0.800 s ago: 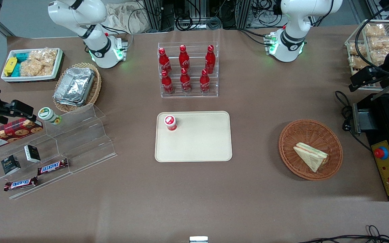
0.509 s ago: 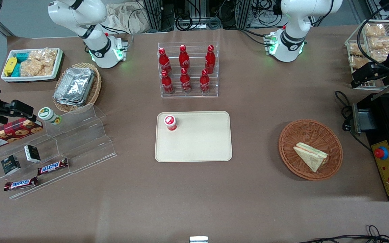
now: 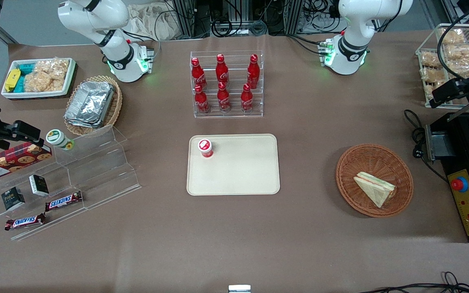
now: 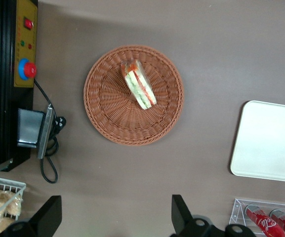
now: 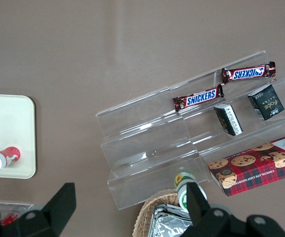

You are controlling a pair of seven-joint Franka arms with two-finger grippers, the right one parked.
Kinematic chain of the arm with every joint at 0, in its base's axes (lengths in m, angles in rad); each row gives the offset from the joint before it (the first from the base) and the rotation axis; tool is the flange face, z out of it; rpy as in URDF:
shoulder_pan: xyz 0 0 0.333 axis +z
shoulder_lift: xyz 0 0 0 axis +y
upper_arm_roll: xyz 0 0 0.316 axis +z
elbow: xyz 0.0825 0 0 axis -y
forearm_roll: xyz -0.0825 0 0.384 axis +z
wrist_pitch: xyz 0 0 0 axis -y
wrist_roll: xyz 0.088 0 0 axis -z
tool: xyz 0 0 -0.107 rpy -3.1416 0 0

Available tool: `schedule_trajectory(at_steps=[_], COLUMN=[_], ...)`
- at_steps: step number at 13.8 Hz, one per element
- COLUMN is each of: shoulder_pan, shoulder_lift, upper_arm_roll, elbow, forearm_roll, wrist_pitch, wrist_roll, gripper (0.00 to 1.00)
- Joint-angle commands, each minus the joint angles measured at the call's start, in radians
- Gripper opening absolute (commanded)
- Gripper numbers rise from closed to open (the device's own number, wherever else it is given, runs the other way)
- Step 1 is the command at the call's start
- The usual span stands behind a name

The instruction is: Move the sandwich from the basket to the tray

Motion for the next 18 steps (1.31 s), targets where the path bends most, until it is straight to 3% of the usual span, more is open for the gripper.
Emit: schedule_trajectory(at_steps=[1,9,14,18], shoulder_pan=[0.007,0.006,0.006,-0.001], shoulder_lift=[0.074,0.269,0.422,0.518], upper_arm_roll=[-0.004,0.05,0.05,0.045], elbow=[-0.013,-0.169,-0.278,-0.283], forearm_roll=[-0.011,-0.161,-0.166,-0.174], wrist_pitch=[0.053,0.467,0.789,0.934], wrist_roll=[-0.026,-0.19,-0.28,-0.357], gripper=[1.0,1.0,1.0,1.0])
